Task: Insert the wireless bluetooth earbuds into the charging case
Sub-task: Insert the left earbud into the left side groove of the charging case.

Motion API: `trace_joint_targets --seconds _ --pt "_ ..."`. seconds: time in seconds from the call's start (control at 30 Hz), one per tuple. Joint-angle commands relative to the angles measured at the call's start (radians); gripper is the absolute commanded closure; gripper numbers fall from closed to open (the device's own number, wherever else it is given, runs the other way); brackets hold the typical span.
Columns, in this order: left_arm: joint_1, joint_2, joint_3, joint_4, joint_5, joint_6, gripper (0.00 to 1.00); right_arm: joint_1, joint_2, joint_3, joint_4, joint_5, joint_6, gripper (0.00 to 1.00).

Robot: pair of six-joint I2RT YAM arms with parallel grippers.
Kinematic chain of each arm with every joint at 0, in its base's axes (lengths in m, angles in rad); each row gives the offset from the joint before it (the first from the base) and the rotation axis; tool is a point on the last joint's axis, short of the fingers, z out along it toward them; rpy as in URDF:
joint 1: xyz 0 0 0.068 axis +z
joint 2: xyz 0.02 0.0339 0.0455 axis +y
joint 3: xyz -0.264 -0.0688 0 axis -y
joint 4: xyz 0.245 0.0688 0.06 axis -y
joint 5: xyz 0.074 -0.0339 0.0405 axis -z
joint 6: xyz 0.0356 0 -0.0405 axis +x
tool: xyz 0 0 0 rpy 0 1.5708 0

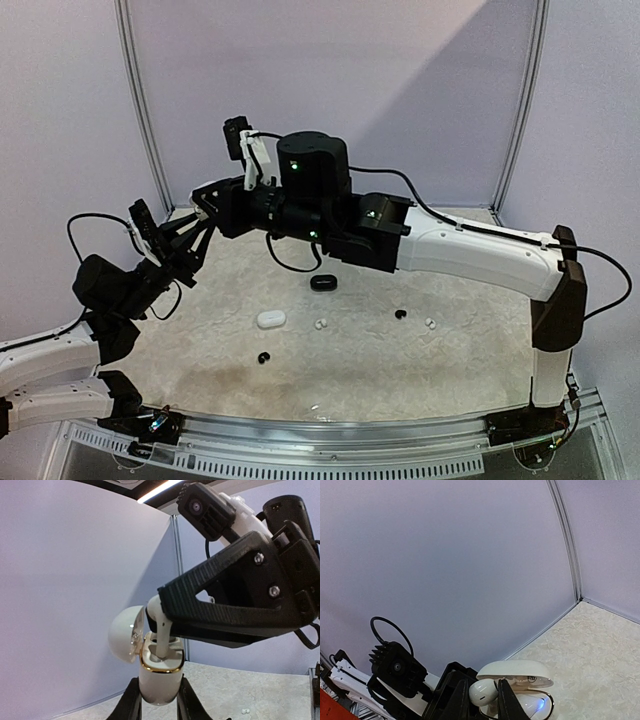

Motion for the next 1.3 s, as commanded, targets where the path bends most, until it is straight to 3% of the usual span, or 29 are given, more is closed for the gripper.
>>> trace_joint_targets --seconds 0.0,0.63,0.87,1.27 --pt "0.005 -0.005 0.001 0.012 0.005 -0.005 1.0 -0.006 0.026 0.01 -0.011 -0.005 0.008 1.0" --pt "0.005 -0.01 -0.002 0.013 -0.007 0.001 1.0 -0.006 0.05 0.001 -0.01 -0.015 0.039 1.0" --pt "0.005 -0.01 -0.004 0.014 -0.008 0.0 1.0 -0.005 0.037 -0.005 -0.029 0.021 0.033 0.86" --pt "0.004 -0.011 -0.004 0.012 -0.007 0.001 1.0 -0.006 0.033 -0.005 -0.072 0.078 0.036 0.79"
